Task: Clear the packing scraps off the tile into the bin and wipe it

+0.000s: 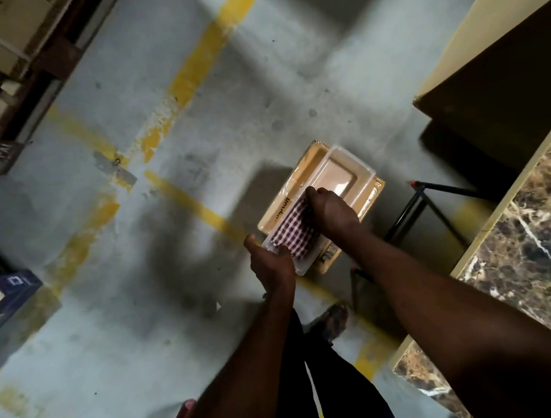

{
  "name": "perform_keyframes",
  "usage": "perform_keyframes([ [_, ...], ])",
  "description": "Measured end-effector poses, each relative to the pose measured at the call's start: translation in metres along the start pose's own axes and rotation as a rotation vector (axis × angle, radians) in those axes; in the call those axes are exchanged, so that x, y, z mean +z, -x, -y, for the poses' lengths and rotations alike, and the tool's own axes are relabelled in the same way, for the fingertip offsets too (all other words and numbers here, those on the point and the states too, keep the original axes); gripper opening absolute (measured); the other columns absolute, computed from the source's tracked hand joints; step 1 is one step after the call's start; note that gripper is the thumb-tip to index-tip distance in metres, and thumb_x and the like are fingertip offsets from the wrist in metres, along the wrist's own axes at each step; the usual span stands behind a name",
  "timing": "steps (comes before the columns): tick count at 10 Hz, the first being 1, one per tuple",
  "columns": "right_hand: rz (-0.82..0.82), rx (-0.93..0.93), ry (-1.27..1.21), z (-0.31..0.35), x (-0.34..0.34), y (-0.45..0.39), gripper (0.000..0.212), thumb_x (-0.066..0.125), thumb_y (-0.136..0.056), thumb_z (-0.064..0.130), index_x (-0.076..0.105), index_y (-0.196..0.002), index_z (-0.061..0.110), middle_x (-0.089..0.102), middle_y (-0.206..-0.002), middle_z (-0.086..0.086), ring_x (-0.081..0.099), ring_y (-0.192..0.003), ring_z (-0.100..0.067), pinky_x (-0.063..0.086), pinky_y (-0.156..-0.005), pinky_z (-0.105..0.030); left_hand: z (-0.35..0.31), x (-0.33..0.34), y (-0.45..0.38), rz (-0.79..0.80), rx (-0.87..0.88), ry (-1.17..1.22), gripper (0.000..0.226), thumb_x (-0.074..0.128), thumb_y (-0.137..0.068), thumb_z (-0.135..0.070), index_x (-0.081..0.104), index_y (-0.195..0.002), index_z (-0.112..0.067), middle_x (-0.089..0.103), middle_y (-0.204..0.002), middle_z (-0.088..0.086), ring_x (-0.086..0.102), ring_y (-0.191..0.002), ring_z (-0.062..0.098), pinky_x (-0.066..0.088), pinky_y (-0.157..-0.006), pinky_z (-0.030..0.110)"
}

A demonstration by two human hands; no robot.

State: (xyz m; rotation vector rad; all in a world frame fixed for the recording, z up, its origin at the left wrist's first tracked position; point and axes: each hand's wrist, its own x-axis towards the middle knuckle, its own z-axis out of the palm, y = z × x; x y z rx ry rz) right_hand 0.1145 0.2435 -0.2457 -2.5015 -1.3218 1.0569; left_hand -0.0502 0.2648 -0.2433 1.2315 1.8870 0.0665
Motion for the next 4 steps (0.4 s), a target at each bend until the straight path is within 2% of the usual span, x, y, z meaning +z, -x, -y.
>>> perform_keyframes([
  [2, -0.07, -0.005, -0.011, 0.0, -0.009, 0.011, 0.049, 0.067, -0.101, 0.02, 0.047, -0.144, 0.009, 0.064, -0.119, -0.016, 0.063, -0.1, -0.032, 0.058, -0.08, -0.044, -0.009, -0.008, 0.007, 0.017, 0.073, -0.094, 0.088, 0.078, -0.089, -0.015, 0.032, -0.163, -0.014, 0.048, -0.152, 0.022, 0.048, -0.138, 0.045, 0.045, -0.109, 0.047],
  [3, -0.091, 0.003, -0.028, 0.007, -0.022, 0.035, 0.05, 0.069, -0.099, 0.019, 0.047, -0.144, 0.01, 0.064, -0.121, -0.015, 0.063, -0.102, -0.031, 0.058, -0.082, -0.046, -0.018, -0.025, 0.019, -0.013, 0.142, -0.21, 0.088, 0.078, -0.086, -0.021, 0.034, -0.162, -0.019, 0.045, -0.151, 0.02, 0.044, -0.135, 0.046, 0.045, -0.109, 0.055],
  [4, -0.116, 0.052, -0.072, 0.011, -0.036, 0.056, 0.045, 0.069, -0.1, 0.02, 0.049, -0.139, 0.011, 0.064, -0.118, -0.014, 0.065, -0.103, -0.031, 0.059, -0.084, -0.047, -0.034, -0.042, 0.035, -0.029, 0.309, -0.282, 0.089, 0.081, -0.084, -0.02, 0.036, -0.161, -0.022, 0.044, -0.154, 0.015, 0.042, -0.136, 0.04, 0.044, -0.11, 0.057],
])
